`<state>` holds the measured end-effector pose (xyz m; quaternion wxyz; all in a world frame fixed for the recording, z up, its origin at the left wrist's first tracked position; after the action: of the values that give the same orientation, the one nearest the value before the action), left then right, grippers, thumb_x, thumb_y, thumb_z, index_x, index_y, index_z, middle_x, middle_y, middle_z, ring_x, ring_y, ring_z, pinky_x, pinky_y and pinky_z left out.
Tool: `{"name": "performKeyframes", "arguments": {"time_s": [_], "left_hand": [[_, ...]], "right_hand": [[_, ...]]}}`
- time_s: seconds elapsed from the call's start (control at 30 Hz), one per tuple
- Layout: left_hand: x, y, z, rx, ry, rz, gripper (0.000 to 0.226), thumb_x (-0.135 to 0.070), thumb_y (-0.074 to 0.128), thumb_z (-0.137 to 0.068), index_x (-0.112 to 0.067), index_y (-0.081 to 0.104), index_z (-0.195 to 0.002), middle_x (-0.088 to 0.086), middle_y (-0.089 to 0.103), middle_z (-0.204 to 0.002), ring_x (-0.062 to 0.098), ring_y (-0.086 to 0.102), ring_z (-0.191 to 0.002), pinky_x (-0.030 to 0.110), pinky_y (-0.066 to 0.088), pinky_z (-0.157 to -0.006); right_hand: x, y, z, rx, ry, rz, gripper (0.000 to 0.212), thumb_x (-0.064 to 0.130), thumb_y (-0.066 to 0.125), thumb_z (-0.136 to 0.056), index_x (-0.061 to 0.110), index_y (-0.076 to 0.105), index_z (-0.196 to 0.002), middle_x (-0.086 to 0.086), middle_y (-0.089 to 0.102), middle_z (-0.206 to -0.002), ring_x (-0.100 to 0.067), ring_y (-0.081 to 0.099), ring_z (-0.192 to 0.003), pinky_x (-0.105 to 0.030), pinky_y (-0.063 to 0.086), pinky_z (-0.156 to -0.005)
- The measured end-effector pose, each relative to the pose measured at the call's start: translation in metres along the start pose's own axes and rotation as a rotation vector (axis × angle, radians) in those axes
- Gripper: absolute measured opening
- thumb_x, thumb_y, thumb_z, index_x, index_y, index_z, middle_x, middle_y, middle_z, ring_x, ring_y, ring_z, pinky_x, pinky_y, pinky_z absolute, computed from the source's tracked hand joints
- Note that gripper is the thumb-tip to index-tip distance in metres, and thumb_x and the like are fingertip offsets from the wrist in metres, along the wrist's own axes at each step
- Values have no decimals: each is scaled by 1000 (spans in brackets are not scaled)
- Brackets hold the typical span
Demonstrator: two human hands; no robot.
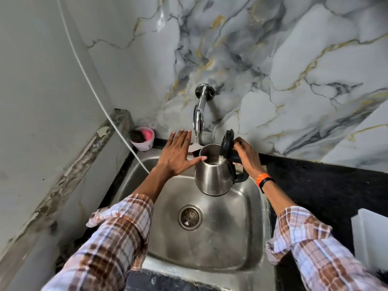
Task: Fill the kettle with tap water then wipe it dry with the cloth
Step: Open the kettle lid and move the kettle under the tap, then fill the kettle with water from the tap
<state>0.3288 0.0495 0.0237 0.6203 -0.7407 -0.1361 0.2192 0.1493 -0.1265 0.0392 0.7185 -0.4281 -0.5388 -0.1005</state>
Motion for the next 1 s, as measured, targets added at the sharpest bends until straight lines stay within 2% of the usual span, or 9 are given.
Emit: {"name": "performKeyframes", "arguments": {"time_s": [0.1,0.2,0.27,0.37,0.5,0.7,0.8,0.87,1.0], "left_hand": [[9,-7,-19,-32,-37,149,110,-87,23,-86,-10,17,-163,12,27,-170,26,22,-159,42,13,-132],[2,-15,-36,-90,-48,395,82,-68,47,-96,-15,31,-157,12,50,-156,31,47,-143,48,39,-119],[-16,-20,-49,-90,-87,646,67,-49,60,-99,-13,38,-150,12,61,-140,28,58,-125,44,47,-107],[-41,-21,-70,-161,-305,998,48,-31,66,-99,-2,45,-130,12,59,-111,23,56,-100,38,48,-87],[-36,-11,-85,-143,-363,1084,22,-21,64,-99,-12,46,-106,-5,51,-81,11,49,-71,30,40,-66],[-11,-15,-101,157,-243,1341,17,0,61,-84,-12,51,-91,0,55,-68,11,52,-64,26,40,-64],[-5,-18,-103,372,-256,1523,27,-5,58,-70,-15,55,-94,-2,68,-62,13,63,-70,28,41,-75],[-2,-21,-104,454,-230,1537,28,-5,59,-69,-16,56,-95,-3,71,-66,17,65,-82,28,41,-83],[-2,-22,-101,419,-190,1429,38,-18,73,-67,-18,62,-103,10,73,-98,19,62,-100,26,41,-82]], "right_hand": [[7,11,-15,27,8,-23,26,47,45,-94,23,54,-92,-2,70,-100,-27,63,-96,-39,50,-80],[16,17,-21,18,11,-77,40,58,44,-79,22,57,-90,4,73,-97,-24,65,-99,-31,48,-67],[18,21,-26,9,19,-97,42,60,43,-77,23,58,-90,1,74,-100,-28,67,-103,-32,51,-67],[20,24,-31,-3,21,-91,40,61,43,-78,26,58,-90,-3,73,-105,-31,67,-105,-36,51,-71],[18,27,-35,-23,23,-69,47,64,42,-79,23,59,-96,-4,73,-104,-30,66,-102,-42,52,-78],[14,30,-36,-40,17,-65,53,63,39,-77,19,60,-98,-1,73,-100,-28,65,-100,-32,47,-71],[10,30,-37,-43,23,-76,51,60,39,-80,17,59,-100,-8,74,-105,-31,66,-102,-44,52,-84],[10,30,-39,-41,15,-68,45,58,40,-83,19,57,-95,-8,74,-103,-32,65,-101,-50,49,-91],[12,32,-40,-41,16,-71,42,58,42,-84,20,58,-92,-7,73,-104,-29,65,-104,-42,50,-79]]}}
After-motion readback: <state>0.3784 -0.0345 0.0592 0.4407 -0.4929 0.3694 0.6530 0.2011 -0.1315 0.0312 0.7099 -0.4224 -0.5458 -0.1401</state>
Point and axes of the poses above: each hand's wrist, its own z-axis away from the middle knuckle, its own y-axis out of the palm, x = y × z, the point moved 2 cm from there along -z, towards the middle knuckle
